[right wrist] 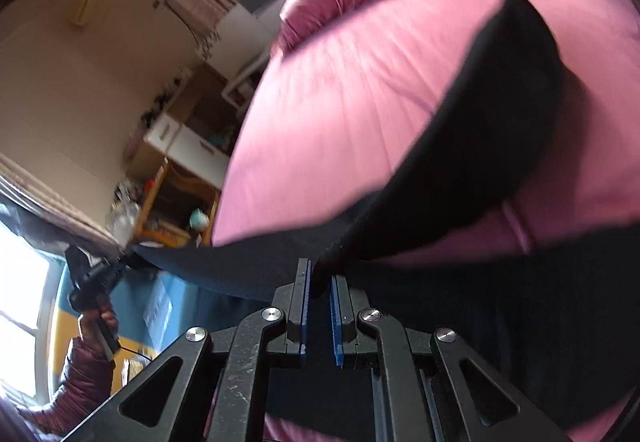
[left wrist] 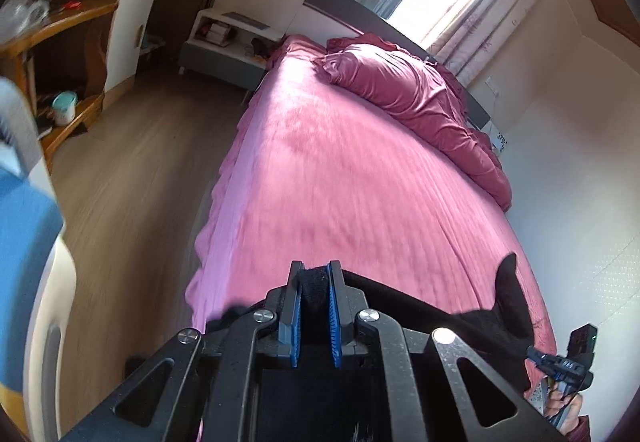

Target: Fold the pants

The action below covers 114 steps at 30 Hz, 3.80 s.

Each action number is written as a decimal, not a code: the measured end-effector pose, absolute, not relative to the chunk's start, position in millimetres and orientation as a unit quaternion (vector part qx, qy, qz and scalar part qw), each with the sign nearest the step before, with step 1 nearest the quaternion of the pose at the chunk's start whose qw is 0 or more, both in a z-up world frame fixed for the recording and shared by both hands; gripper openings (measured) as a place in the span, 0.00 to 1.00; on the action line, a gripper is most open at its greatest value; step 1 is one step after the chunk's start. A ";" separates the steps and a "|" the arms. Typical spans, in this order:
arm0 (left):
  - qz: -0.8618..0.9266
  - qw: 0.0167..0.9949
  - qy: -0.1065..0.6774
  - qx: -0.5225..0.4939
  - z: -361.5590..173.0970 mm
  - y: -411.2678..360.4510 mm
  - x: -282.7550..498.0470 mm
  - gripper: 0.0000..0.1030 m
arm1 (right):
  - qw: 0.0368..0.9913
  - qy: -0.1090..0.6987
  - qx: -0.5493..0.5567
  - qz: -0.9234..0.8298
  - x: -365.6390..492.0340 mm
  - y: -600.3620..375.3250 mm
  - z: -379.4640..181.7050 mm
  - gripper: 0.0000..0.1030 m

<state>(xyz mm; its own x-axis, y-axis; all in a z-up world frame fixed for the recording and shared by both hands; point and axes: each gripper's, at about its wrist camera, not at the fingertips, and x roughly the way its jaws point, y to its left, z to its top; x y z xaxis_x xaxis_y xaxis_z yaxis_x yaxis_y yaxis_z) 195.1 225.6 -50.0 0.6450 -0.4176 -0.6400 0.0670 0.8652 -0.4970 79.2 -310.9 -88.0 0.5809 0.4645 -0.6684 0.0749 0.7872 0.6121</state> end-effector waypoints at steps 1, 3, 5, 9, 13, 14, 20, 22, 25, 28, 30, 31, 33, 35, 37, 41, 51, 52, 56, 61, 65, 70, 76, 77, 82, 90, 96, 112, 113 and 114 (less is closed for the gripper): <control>-0.134 0.879 0.400 -0.223 -54.0 227.4 185.9 0.11 | 0.831 0.451 0.306 0.115 73.3 -308.0 -96.4 0.09; -0.125 0.871 0.412 -0.236 -69.1 232.4 161.0 0.11 | 0.824 0.471 0.297 0.110 61.4 -300.3 -113.5 0.08; -0.116 0.864 0.423 -0.245 -82.4 236.1 142.8 0.11 | 0.816 0.489 0.287 0.109 50.9 -292.0 -127.8 0.08; -0.094 0.837 0.461 -0.278 -119.9 242.9 111.1 0.11 | 0.807 0.513 0.276 0.098 41.8 -285.5 -152.1 0.07; -0.072 0.798 0.500 -0.327 -154.2 252.2 91.0 0.17 | 0.802 0.527 0.267 0.089 43.0 -282.8 -170.2 0.07; -0.063 0.791 0.504 -0.341 -158.9 255.7 85.5 0.23 | 0.803 0.528 0.263 0.087 44.4 -283.1 -173.1 0.07; -0.044 0.735 0.503 -0.452 -178.9 272.1 59.1 0.38 | 0.797 0.531 0.277 0.084 50.2 -284.1 -189.0 0.07; -0.043 0.718 0.500 -0.482 -186.7 273.4 54.3 0.40 | 0.791 0.537 0.285 0.065 51.2 -282.2 -194.3 0.08; -0.037 0.700 0.500 -0.509 -194.5 273.9 52.5 0.44 | 0.789 0.537 0.292 0.060 52.0 -280.8 -196.4 0.09; -0.021 0.692 0.511 -0.509 -197.7 271.5 57.0 0.44 | 0.792 0.537 0.284 0.058 50.9 -281.4 -195.8 0.09; -0.006 0.693 0.521 -0.499 -199.0 269.0 60.3 0.39 | 0.794 0.539 0.276 0.053 52.0 -278.4 -191.4 0.08; -0.005 0.695 0.524 -0.493 -198.6 267.6 62.1 0.35 | 0.796 0.537 0.272 0.053 53.0 -276.6 -188.6 0.07; -0.003 0.708 0.531 -0.466 -194.3 264.7 66.0 0.20 | 0.803 0.531 0.266 0.054 53.2 -274.6 -180.5 0.07; -0.007 0.728 0.528 -0.437 -185.7 264.7 70.0 0.07 | 0.808 0.520 0.271 0.058 49.1 -278.0 -170.4 0.07; -0.015 0.751 0.513 -0.415 -170.5 267.3 73.2 0.06 | 0.814 0.507 0.276 0.064 41.8 -281.0 -155.3 0.07; -0.038 0.790 0.485 -0.374 -142.2 272.7 71.4 0.05 | 0.826 0.491 0.268 0.069 19.3 -285.8 -129.5 0.05; -0.015 0.786 0.526 -0.325 -169.8 265.6 67.8 0.05 | 0.781 0.523 0.340 0.034 -7.5 -301.9 -171.0 0.02; -0.017 0.788 0.523 -0.324 -167.9 265.2 67.7 0.05 | 0.782 0.516 0.347 0.028 -8.2 -308.8 -172.2 0.07; -0.023 0.791 0.515 -0.330 -161.6 267.1 68.0 0.05 | 0.789 0.495 0.363 0.018 0.6 -317.8 -166.6 0.51; -0.021 0.793 0.517 -0.322 -163.0 261.7 67.8 0.05 | 0.796 0.500 0.340 0.013 27.6 -297.7 -164.1 0.53; -0.023 0.792 0.516 -0.325 -164.2 262.8 67.4 0.05 | 0.795 0.517 0.318 -0.009 57.6 -285.6 -173.9 0.17; -0.038 0.802 0.504 -0.319 -153.8 263.7 67.4 0.05 | 0.812 0.510 0.284 -0.011 48.4 -281.6 -153.9 0.07; -0.040 0.802 0.510 -0.307 -156.9 262.0 67.3 0.05 | 0.816 0.512 0.268 0.013 3.6 -278.8 -131.2 0.07; -0.036 0.800 0.517 -0.303 -161.5 260.3 67.5 0.05 | 0.813 0.520 0.262 0.012 1.4 -277.7 -135.5 0.07; -0.025 0.787 0.543 -0.294 -178.9 258.2 65.6 0.05 | 0.794 0.554 0.249 -0.004 2.8 -275.2 -173.1 0.07; 0.031 0.778 0.560 -0.284 -186.4 266.9 63.9 0.25 | 0.783 0.566 0.259 0.014 11.6 -282.6 -175.6 0.20; 0.093 0.830 0.484 -0.260 -126.1 282.6 58.8 0.26 | 0.808 0.556 0.196 -0.003 1.7 -297.8 -128.3 0.39; -0.259 0.823 0.500 -0.071 -134.4 19.4 75.5 0.27 | 0.837 0.516 0.124 -0.133 227.0 -318.2 -104.9 0.52; -0.269 0.818 0.505 -0.068 -136.7 10.7 76.4 0.27 | 0.832 0.524 0.114 -0.142 236.8 -321.7 -108.7 0.52; -0.276 0.811 0.511 -0.064 -140.6 3.9 77.9 0.27 | 0.828 0.530 0.101 -0.155 248.4 -322.0 -114.8 0.52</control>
